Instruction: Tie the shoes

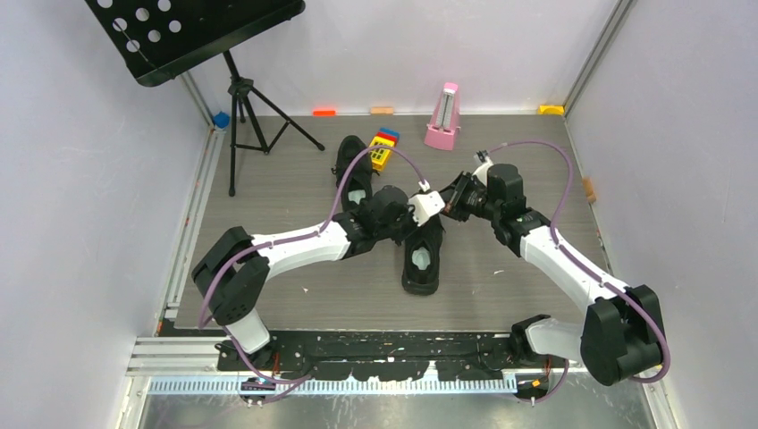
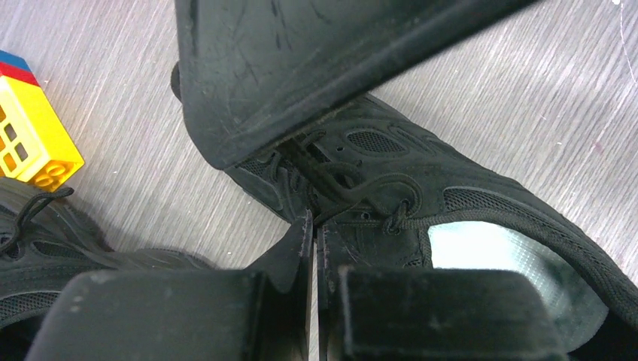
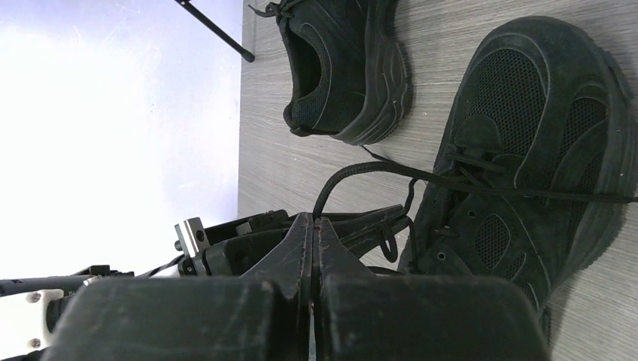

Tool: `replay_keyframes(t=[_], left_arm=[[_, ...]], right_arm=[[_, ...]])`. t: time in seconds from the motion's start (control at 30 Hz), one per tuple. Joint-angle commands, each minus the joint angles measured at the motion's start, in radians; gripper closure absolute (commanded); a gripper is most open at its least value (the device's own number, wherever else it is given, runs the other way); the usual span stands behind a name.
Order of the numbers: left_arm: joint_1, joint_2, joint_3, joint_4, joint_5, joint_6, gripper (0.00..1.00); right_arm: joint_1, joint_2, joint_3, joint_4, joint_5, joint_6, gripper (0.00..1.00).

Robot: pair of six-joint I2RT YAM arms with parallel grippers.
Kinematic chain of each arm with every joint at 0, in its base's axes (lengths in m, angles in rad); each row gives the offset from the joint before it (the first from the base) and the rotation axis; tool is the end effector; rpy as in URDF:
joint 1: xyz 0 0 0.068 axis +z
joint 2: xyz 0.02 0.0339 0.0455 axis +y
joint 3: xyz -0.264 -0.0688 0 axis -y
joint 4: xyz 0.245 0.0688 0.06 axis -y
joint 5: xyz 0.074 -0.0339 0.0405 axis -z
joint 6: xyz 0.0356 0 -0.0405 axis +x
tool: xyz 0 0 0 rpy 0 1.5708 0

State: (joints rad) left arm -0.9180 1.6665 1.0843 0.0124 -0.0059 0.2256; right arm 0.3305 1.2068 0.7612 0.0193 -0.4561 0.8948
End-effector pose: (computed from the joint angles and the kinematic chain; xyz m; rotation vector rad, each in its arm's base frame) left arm 0.2280 -0.2979 0.2326 1.1698 1.8242 -0.3962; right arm 0.2498 0.1023 0.2649 0.2899 2.1545 1.2046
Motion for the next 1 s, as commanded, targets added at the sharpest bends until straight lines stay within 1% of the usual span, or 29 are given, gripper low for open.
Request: replay_keyframes(t=[0.0,0.17,0.27,0.37,0.6,0.7,0.87,0.97], left_arm=[[0.000,0.005,0.035,0.076,0.001,0.024,1.00],[-0.001,-0.009,0.008,0.112,0.001,0.024,1.00],[0.000,-0.023,-0.016,0.142,0.059,0.022,1.00],[0.000,-0.045,-0.057,0.193,0.080,0.015,1.00],[0.001,-0.056,-0.079,0.193,0.101,0.012,1.00],[0.001,-0.067,-0.095,0.210,0.100,0.009,1.00],[0.007,-0.066,-0.097,0.227,0.098,-0.019,1.00],[0.017,-0.062,-0.099,0.241,0.115,-0.045,1.00]], right_arm=[[0.026,0.017,0.036,0.068,-0.018,0.032,1.00],[0.069,0.037,0.041,0.067,0.010,0.033,1.00],[0.091,0.054,0.045,0.064,0.051,0.029,1.00],[0.093,0.072,0.058,0.053,0.084,0.019,1.00],[0.091,0.112,0.129,-0.013,0.164,-0.046,1.00],[0.091,0.133,0.158,-0.088,0.199,-0.067,1.00],[0.091,0.163,0.170,-0.119,0.184,-0.071,1.00],[0.091,0.148,0.145,-0.119,0.175,-0.065,0.98]])
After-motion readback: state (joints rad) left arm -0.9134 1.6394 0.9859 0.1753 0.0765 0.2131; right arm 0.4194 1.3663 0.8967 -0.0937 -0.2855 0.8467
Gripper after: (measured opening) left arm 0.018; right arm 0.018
